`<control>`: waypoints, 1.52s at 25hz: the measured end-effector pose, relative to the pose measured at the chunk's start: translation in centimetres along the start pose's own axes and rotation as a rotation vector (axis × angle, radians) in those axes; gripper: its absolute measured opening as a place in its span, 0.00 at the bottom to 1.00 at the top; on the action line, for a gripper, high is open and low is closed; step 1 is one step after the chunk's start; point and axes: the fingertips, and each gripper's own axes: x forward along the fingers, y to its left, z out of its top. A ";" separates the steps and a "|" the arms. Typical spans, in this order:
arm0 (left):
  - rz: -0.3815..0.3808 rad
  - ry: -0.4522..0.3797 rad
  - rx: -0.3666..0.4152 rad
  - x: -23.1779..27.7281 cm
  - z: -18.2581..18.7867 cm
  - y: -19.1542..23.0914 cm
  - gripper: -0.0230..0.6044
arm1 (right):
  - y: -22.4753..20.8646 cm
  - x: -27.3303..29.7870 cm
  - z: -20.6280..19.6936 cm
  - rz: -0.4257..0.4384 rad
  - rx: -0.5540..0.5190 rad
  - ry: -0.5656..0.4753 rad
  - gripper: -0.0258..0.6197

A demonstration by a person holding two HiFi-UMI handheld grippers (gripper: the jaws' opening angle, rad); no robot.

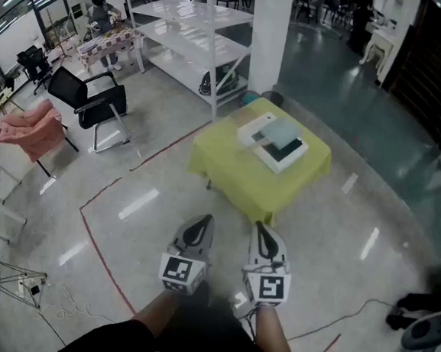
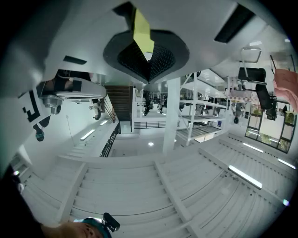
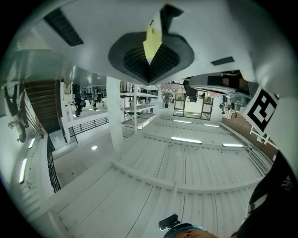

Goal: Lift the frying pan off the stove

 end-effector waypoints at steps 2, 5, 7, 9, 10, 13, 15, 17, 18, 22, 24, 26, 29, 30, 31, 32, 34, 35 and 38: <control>0.006 -0.003 0.001 0.0 0.4 0.5 0.11 | 0.2 0.5 0.4 0.007 -0.010 -0.002 0.06; 0.007 -0.001 0.011 0.1 0.7 0.9 0.11 | 0.4 1.1 0.6 0.008 -0.002 -0.001 0.06; 0.005 0.000 0.014 0.3 0.7 1.2 0.11 | 0.5 1.6 0.4 0.009 0.002 -0.004 0.06; 0.005 0.004 0.011 0.6 0.4 1.6 0.11 | 0.6 2.2 0.0 0.008 0.005 -0.006 0.06; 0.005 0.009 0.009 0.8 0.1 1.8 0.11 | 0.7 2.6 -0.3 0.009 0.008 -0.005 0.06; 0.007 0.029 -0.005 1.2 -0.6 2.6 0.11 | 1.0 3.5 -1.2 0.012 0.023 0.009 0.06; 0.007 0.041 -0.017 1.6 -1.1 3.2 0.11 | 1.2 4.1 -2.0 0.014 0.037 0.033 0.06; 0.002 0.049 -0.023 2.3 -1.7 4.0 0.11 | 1.2 4.9 -2.9 0.010 0.052 0.060 0.06; -0.003 0.053 -0.024 2.7 -1.9 4.4 0.11 | 1.2 5.3 -3.3 0.006 0.053 0.070 0.06; -0.021 0.059 -0.046 4.1 -2.2 6.0 0.11 | 2.0 7.6 -3.6 0.013 0.048 0.110 0.06; -0.026 0.054 -0.059 4.7 -1.9 7.3 0.11 | 2.5 9.3 -3.1 0.023 0.047 0.086 0.06; -0.028 0.042 -0.061 5.5 -1.6 9.0 0.11 | 3.1 11.2 -2.8 0.033 0.048 0.075 0.06; -0.031 0.012 -0.029 6.6 -0.4 11.8 0.11 | 4.0 13.7 -3.0 0.038 0.027 0.128 0.06; -0.032 0.006 -0.024 6.9 0.0 12.8 0.11 | 4.4 14.6 -3.0 0.035 0.021 0.135 0.06; -0.034 0.004 -0.033 7.1 0.0 13.8 0.11 | 4.8 15.6 -2.9 0.033 0.019 0.121 0.06; -0.035 0.002 -0.047 7.3 0.0 14.8 0.11 | 5.2 16.6 -2.8 0.034 0.019 0.103 0.06; -0.037 -0.019 -0.064 7.7 0.2 16.6 0.11 | 6.2 18.3 -2.6 0.039 0.023 0.090 0.06; -0.038 -0.027 -0.070 7.7 0.3 17.5 0.11 | 6.7 19.0 -2.6 0.042 0.026 0.089 0.06; -0.046 -0.020 -0.092 8.1 -0.2 19.3 0.11 | 7.6 20.6 -2.8 0.039 0.026 0.093 0.06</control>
